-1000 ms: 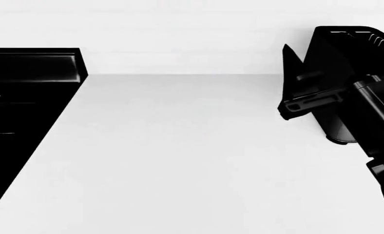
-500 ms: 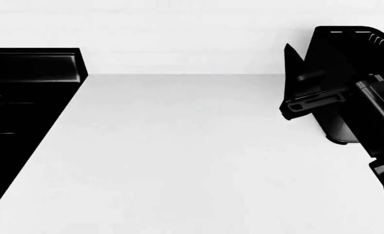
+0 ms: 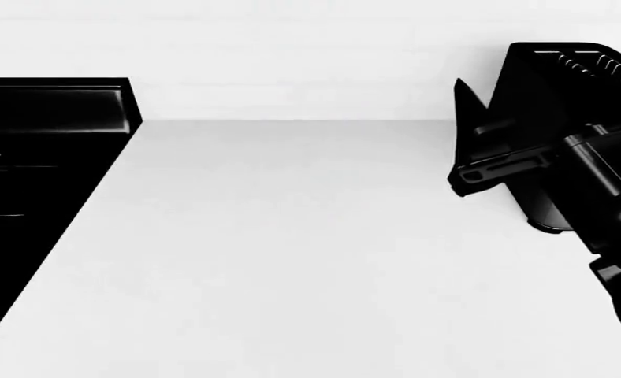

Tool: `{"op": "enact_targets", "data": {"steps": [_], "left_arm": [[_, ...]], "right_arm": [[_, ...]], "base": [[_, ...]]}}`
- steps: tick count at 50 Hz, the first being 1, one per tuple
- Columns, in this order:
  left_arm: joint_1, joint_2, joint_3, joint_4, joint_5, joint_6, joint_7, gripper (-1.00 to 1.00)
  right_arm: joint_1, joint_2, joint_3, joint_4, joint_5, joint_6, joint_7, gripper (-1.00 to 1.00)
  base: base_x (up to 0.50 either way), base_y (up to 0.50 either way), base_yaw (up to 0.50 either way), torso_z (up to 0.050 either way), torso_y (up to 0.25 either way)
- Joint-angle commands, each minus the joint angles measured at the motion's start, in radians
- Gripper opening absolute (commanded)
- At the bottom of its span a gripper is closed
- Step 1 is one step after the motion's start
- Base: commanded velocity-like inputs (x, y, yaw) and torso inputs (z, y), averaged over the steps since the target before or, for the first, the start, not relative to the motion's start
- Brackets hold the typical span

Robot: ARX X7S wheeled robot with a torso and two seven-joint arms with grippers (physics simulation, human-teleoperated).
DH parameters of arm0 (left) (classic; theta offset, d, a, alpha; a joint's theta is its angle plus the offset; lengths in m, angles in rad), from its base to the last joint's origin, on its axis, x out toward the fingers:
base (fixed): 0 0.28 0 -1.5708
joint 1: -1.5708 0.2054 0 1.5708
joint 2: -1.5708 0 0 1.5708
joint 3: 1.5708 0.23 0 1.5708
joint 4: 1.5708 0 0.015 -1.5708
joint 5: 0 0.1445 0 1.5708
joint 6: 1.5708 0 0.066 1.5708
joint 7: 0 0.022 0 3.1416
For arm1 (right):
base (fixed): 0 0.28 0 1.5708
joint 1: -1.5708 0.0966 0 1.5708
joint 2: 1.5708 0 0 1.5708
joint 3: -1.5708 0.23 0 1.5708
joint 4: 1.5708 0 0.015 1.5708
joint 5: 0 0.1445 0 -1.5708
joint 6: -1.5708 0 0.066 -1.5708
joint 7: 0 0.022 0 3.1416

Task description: Pick the eggplant, corn from the counter and place them in the cabinet. Then close the cabinet.

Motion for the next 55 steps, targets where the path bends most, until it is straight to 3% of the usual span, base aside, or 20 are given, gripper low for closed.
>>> {"op": "enact_targets", "data": {"steps": [1,7,18,19,33,43,49,55], "left_arm": [[-0.004,0.012,0.01,-0.038,0.025,0.018,0.016,-1.0],[-0.004,0.012,0.079,-0.157,-0.012,0.031,0.052,-1.0],[0.004,0.009,0.259,-0.263,-0.17,0.046,-0.045,-1.0],[0.005,0.008,0.262,-0.263,-0.172,0.042,-0.045,1.0],[-0.003,0.009,0.241,-0.263,-0.148,0.048,-0.038,1.0],[-0.004,0.012,0.129,-0.253,-0.057,0.108,0.0,1.0],[-0.004,0.008,-0.043,-0.184,0.023,0.087,0.102,1.0],[-0.004,0.005,-0.084,-0.1,0.049,0.059,0.141,1.0]], "right_arm": [[0.003,0.001,-0.011,0.006,-0.003,0.002,0.0,1.0],[0.003,-0.009,-0.021,0.014,-0.021,-0.011,-0.01,1.0],[-0.014,-0.003,-0.009,0.009,-0.021,-0.025,-0.017,1.0],[-0.014,-0.002,-0.008,0.008,-0.019,-0.025,-0.014,1.0],[-0.011,-0.001,-0.009,0.005,-0.01,-0.025,-0.005,1.0],[-0.021,-0.001,-0.011,0.006,-0.02,-0.036,-0.013,1.0],[-0.015,0.0,-0.012,0.005,-0.013,-0.033,-0.006,1.0],[-0.012,-0.001,-0.015,0.006,-0.014,-0.034,-0.005,1.0]], "base": [[0.0,0.0,0.0,0.0,0.0],[0.0,0.0,0.0,0.0,0.0],[0.0,0.0,0.0,0.0,-0.005],[0.0,0.0,0.0,0.0,-0.01],[0.0,0.0,0.0,0.0,-0.009],[0.0,0.0,0.0,0.0,-0.011],[0.0,0.0,0.0,0.0,-0.007],[0.0,0.0,0.0,0.0,-0.002]]}}
